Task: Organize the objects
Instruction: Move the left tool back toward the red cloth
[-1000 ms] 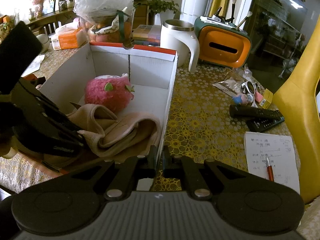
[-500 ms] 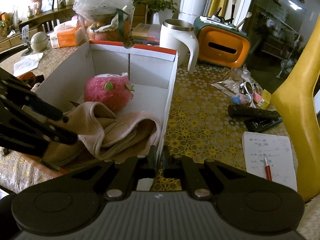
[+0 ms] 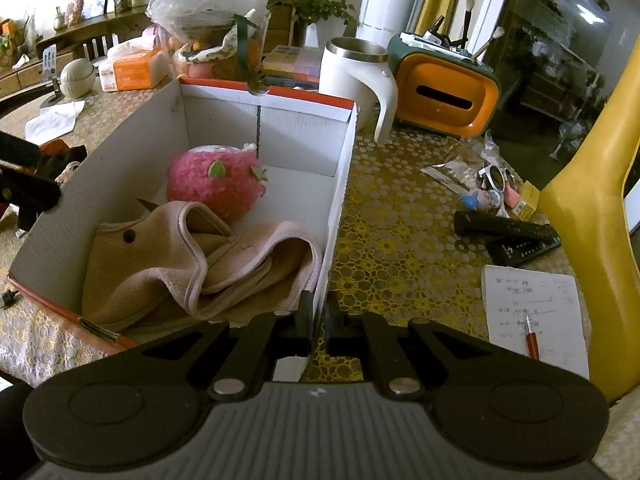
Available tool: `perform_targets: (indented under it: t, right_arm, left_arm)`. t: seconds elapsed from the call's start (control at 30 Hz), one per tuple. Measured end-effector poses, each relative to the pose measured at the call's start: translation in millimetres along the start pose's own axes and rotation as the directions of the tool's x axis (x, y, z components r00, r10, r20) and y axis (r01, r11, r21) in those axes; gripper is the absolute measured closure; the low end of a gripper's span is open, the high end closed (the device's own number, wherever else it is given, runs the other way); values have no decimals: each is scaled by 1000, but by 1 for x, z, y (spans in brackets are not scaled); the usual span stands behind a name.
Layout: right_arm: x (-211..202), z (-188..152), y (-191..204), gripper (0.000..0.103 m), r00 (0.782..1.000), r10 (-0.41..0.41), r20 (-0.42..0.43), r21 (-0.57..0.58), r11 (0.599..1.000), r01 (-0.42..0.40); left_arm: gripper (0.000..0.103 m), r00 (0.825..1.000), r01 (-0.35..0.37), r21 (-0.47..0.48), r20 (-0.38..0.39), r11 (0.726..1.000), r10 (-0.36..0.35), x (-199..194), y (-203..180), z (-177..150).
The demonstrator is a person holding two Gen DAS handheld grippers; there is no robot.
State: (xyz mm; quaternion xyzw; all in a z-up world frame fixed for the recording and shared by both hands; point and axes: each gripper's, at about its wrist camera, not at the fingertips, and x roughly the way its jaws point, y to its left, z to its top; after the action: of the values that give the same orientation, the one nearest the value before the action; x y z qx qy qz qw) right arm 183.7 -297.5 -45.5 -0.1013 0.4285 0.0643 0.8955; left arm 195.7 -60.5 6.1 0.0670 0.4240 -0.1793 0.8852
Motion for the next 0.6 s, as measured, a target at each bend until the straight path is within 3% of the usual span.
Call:
perform_targets:
  t: [0.13,0.4,0.6]
  right_arm:
    - [0,0,-1,98,1000,4,-2,0,1000,-4]
    - [0,0,-1,98,1000,6,-3,2,1000,-6]
    - [0,1,-2,98,1000,6,-2,2,1000,-6]
  left_arm:
    - [36,999,-26,-35,24,999,27,-11,20,-5]
    - [5,995,-83,-91,54,992,88,-22,56,-16]
    - [1,990,-125,-123,50,985,132,-24,81,-26]
